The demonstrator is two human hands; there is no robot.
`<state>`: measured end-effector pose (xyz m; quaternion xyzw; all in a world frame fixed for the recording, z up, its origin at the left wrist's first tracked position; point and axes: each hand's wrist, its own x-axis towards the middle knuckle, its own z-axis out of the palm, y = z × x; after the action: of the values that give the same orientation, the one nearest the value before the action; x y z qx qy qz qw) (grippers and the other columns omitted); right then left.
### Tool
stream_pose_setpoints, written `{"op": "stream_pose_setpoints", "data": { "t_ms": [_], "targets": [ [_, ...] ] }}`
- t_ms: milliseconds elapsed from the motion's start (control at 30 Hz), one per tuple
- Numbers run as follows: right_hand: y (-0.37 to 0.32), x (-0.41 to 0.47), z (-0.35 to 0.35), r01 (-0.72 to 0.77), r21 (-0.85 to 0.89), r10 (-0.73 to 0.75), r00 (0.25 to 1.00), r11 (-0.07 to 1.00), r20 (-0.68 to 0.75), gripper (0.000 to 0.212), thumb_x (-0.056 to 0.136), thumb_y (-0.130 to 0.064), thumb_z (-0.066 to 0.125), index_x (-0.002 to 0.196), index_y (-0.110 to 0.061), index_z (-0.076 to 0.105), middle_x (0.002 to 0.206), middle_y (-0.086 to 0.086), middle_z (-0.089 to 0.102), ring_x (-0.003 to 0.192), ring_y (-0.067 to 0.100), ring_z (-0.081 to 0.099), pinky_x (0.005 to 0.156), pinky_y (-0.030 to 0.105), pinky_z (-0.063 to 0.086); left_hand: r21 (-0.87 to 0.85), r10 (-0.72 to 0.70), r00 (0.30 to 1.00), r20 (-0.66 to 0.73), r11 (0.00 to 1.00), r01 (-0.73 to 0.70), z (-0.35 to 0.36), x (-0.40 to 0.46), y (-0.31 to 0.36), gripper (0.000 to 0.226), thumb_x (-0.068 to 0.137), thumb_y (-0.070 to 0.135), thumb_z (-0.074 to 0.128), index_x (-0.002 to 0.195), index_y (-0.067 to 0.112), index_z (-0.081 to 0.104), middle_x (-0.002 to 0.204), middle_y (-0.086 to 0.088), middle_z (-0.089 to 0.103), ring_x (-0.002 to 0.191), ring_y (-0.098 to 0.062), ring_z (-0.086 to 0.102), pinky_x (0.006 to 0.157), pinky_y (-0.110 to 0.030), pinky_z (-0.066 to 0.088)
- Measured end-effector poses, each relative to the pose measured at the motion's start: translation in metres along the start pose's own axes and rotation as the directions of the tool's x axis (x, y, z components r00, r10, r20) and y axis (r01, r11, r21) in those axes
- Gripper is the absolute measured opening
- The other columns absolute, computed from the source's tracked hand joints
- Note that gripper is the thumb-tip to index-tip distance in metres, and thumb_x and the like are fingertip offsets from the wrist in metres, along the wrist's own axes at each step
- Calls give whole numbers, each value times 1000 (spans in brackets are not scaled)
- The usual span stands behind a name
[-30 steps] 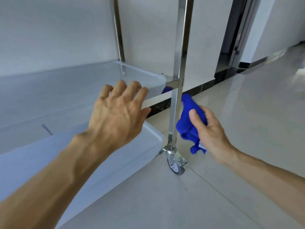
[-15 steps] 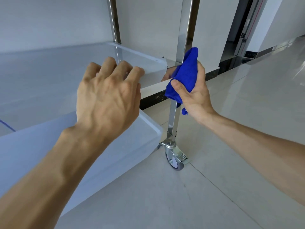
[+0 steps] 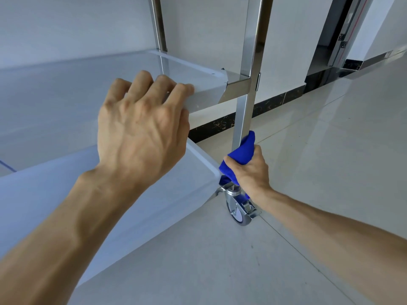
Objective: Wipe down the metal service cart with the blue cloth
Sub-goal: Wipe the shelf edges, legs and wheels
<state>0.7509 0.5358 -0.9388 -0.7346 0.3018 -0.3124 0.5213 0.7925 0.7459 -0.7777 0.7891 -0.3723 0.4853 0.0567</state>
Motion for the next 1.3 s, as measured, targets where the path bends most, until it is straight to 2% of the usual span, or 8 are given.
{"op": "stream_pose_setpoints", "data": {
  "t_ms": [233,367,567,700,867,1000,1100,1300],
  "targets": [
    [-94,32,-15,231,-47,-235,958,972,-166,55,68,-53,77,108,-32,45,93,-22,56,90,15,62,81,48,57,16,8,1000,-17,1000,-7,3,-1,-1,29,98,21,45,120,16,63,103,-7,68,86,-35,54,75,-40,30],
    [-76,22,-5,239,-121,-259,945,963,-199,56,74,-53,75,110,-37,36,103,-18,58,92,16,61,81,43,55,23,-2,1000,0,1000,2,3,-2,-1,31,99,22,41,122,16,61,103,-7,67,89,-34,53,76,-41,29],
    [9,-4,4,42,-128,-33,997,991,70,56,82,-40,78,118,-28,37,112,-1,59,98,21,64,86,44,56,25,-3,1000,28,1000,3,1,-1,-1,32,98,22,40,123,16,60,104,-8,66,90,-33,53,76,-42,31],
    [4,1,-3,15,-118,1,991,993,131,54,81,-40,79,116,-24,41,107,0,62,95,19,65,79,34,58,27,-8,999,38,1000,7,2,-2,0,33,99,23,38,124,17,59,106,-7,66,91,-32,52,77,-42,31],
    [-72,25,-14,175,-77,-181,980,982,-85,58,74,-53,77,114,-25,46,104,-9,62,95,20,64,83,49,57,26,-10,999,40,1000,9,3,-1,0,34,99,24,36,124,17,58,106,-8,65,91,-34,51,78,-43,31],
    [-102,37,-15,295,-152,-321,927,943,-196,57,72,-54,74,109,-26,41,99,-19,57,87,10,58,81,41,53,33,-8,999,41,999,6,4,-2,-1,35,100,23,34,124,16,58,106,-9,65,91,-33,51,78,-42,30],
    [-74,27,-4,274,-181,-311,923,944,-226,60,75,-50,76,118,-26,41,107,-13,60,90,15,61,82,41,53,36,-9,999,52,999,7,3,-2,0,35,100,24,34,125,16,57,107,-8,65,93,-33,51,78,-41,29],
    [16,3,2,77,-149,-62,993,986,105,56,82,-39,78,118,-24,38,110,1,63,97,21,65,90,47,55,36,-3,997,73,999,0,0,-2,0,35,99,24,35,128,17,56,110,-6,64,96,-32,51,80,-41,31]
  ]
}}
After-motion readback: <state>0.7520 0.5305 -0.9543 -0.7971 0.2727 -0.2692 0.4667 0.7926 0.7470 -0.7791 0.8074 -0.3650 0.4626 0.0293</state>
